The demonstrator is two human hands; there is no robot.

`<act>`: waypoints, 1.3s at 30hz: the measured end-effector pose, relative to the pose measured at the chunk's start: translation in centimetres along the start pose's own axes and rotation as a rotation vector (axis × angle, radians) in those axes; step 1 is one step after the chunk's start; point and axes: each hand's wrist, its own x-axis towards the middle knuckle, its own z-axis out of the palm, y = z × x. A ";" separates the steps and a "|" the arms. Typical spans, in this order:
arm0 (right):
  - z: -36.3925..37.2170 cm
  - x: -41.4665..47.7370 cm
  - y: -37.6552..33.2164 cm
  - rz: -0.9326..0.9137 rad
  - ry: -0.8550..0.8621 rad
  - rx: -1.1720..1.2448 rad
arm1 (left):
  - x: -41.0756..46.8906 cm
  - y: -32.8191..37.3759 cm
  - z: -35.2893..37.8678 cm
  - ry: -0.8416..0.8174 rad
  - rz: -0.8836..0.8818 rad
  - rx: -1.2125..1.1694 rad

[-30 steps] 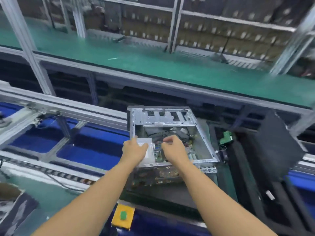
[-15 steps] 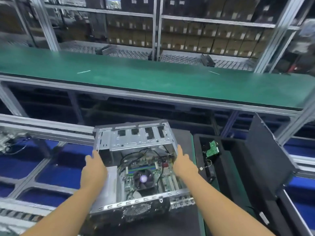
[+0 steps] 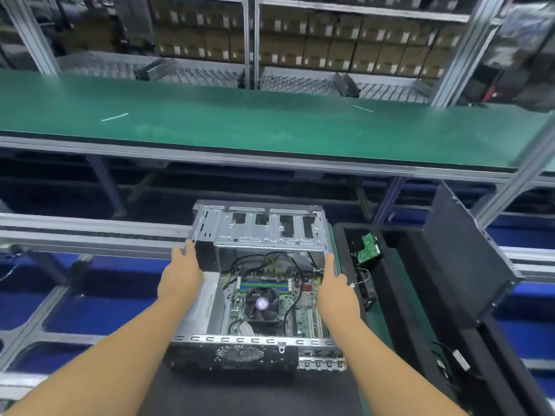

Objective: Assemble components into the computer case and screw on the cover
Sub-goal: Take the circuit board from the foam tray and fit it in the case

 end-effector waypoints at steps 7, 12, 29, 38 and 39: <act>0.1 -0.6 0.2 0.065 0.031 -0.033 | 1.4 0.0 1.2 0.003 0.051 -0.031; -0.2 -0.9 -0.1 0.108 0.045 0.201 | 1.0 1.0 1.1 0.216 0.289 0.037; -2.8 8.6 10.0 0.416 0.082 1.301 | 0.1 26.2 7.2 -0.484 0.591 -0.663; -1.1 17.9 18.2 0.460 -0.007 1.284 | 3.3 36.9 16.3 -0.612 0.243 -0.528; -0.6 19.0 18.6 0.466 -0.025 1.254 | 3.6 37.3 17.3 -0.632 0.169 -0.549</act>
